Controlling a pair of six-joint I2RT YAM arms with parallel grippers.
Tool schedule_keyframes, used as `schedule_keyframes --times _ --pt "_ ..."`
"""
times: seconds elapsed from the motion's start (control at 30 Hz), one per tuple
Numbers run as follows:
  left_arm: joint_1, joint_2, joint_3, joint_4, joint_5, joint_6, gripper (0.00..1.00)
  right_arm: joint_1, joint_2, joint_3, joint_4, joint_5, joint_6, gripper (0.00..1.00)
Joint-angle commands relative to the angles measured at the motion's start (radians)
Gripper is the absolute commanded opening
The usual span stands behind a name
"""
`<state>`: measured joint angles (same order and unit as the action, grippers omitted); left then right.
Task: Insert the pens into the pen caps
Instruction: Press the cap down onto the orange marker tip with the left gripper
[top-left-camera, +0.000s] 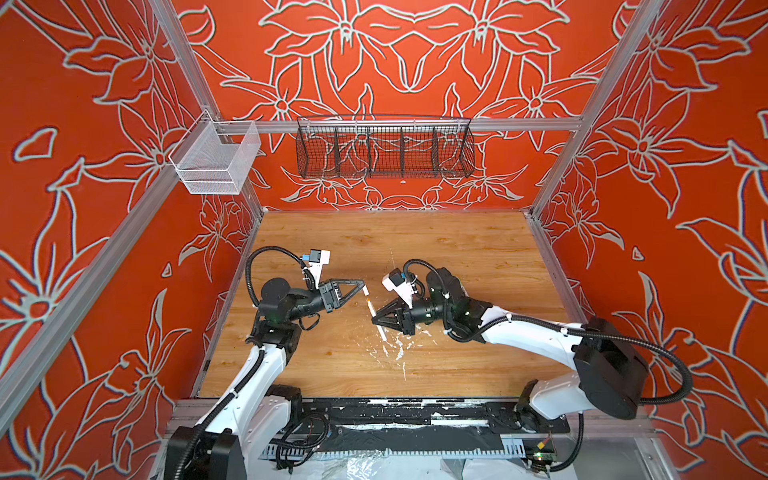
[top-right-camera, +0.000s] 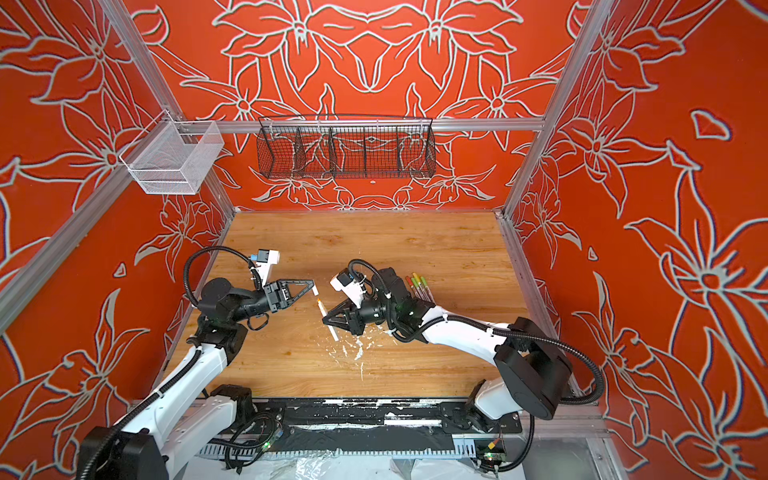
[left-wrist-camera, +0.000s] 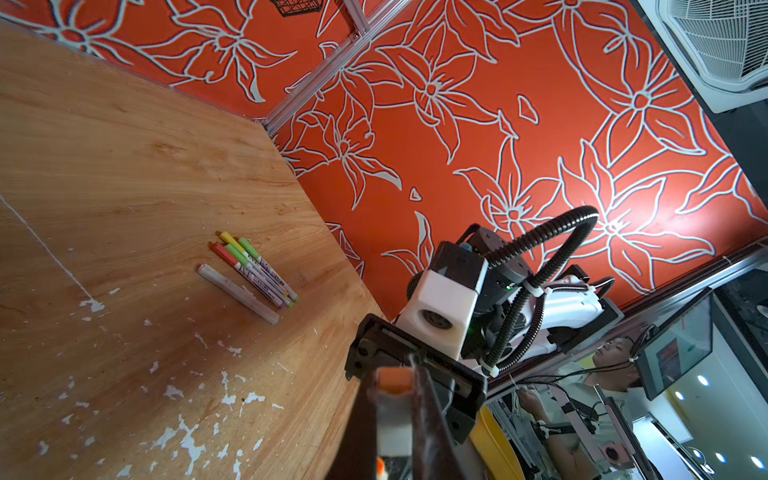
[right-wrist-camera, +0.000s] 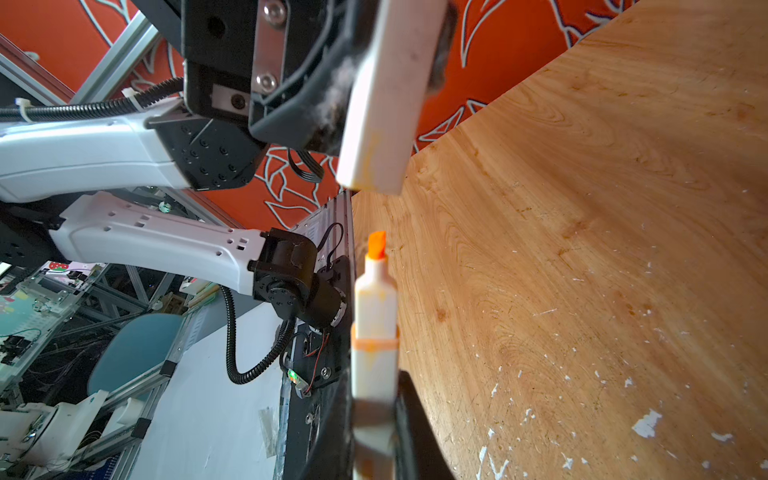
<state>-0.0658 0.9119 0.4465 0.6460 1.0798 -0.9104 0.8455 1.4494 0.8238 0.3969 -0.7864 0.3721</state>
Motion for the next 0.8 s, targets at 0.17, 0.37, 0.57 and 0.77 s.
schedule_keyframes --times 0.17,0.37,0.57,0.77 --pt "-0.019 -0.005 -0.002 0.032 0.022 0.009 0.00 -0.014 -0.003 0.037 0.051 -0.025 0.025 0.00" --pt "-0.018 -0.025 0.001 -0.012 0.005 0.036 0.00 -0.019 -0.014 0.037 0.046 -0.029 0.024 0.00" --pt "-0.019 -0.012 0.001 0.012 0.012 0.022 0.00 -0.018 -0.017 0.048 0.037 -0.040 0.019 0.00" --pt "-0.026 -0.010 0.004 0.002 0.014 0.030 0.00 -0.019 -0.014 0.073 0.031 -0.048 0.015 0.00"
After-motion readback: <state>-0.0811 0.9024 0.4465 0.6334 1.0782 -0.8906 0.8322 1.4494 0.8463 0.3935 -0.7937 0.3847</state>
